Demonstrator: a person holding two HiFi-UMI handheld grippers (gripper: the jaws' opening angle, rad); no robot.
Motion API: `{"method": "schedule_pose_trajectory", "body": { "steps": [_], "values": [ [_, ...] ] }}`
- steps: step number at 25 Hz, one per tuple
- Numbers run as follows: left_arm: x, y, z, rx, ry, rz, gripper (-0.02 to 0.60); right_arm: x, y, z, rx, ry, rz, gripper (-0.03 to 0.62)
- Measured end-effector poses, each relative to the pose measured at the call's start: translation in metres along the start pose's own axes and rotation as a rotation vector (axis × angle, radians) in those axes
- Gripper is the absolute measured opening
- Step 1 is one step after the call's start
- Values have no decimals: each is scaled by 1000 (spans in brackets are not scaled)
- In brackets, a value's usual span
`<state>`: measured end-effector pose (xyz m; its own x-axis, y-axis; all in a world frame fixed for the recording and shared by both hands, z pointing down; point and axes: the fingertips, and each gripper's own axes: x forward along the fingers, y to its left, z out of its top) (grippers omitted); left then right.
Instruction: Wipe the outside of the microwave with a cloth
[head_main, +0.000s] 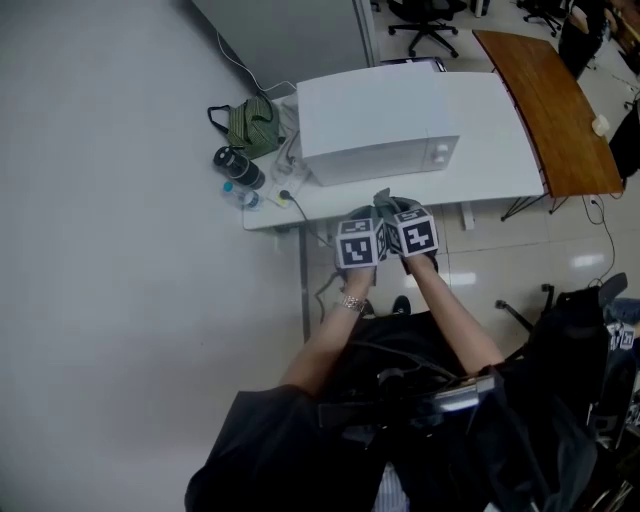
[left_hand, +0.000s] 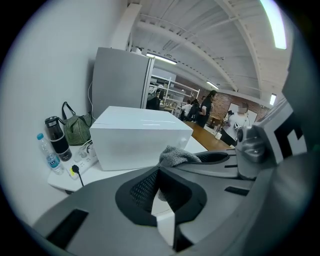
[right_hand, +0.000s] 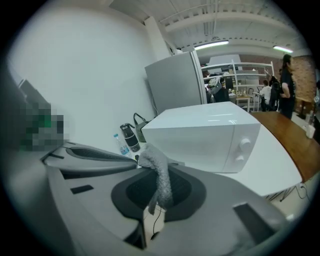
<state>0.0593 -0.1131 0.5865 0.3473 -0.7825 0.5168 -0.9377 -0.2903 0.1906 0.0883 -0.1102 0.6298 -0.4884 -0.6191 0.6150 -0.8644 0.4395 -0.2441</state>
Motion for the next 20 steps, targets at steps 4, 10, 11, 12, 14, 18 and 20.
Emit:
{"method": "schedule_pose_trajectory", "body": {
  "steps": [4, 10, 11, 12, 14, 18, 20],
  "values": [
    [-7, 1, 3, 23, -5, -15, -2, -9, 5, -1, 0, 4, -40, 29],
    [-12, -3, 2, 20, -16, -51, -2, -17, 2, -5, 52, -14, -85, 29],
    [-13, -3, 1, 22, -17, -55, -2, -17, 3, -6, 55, -18, -85, 29],
    [-14, -3, 0, 23, -18, -58, -2, -18, 5, -6, 56, -20, -85, 29],
    [-17, 0, -1, 25, -19, -60, -2, -17, 10, -8, 52, -20, -82, 29],
    [-24, 9, -6, 16, -22, -50, -2, -16, 19, -13, 50, -8, -81, 29],
    [-28, 12, -10, 5, -21, -45, -2, -17, 23, -17, 51, 1, -82, 29]
  ]
}}
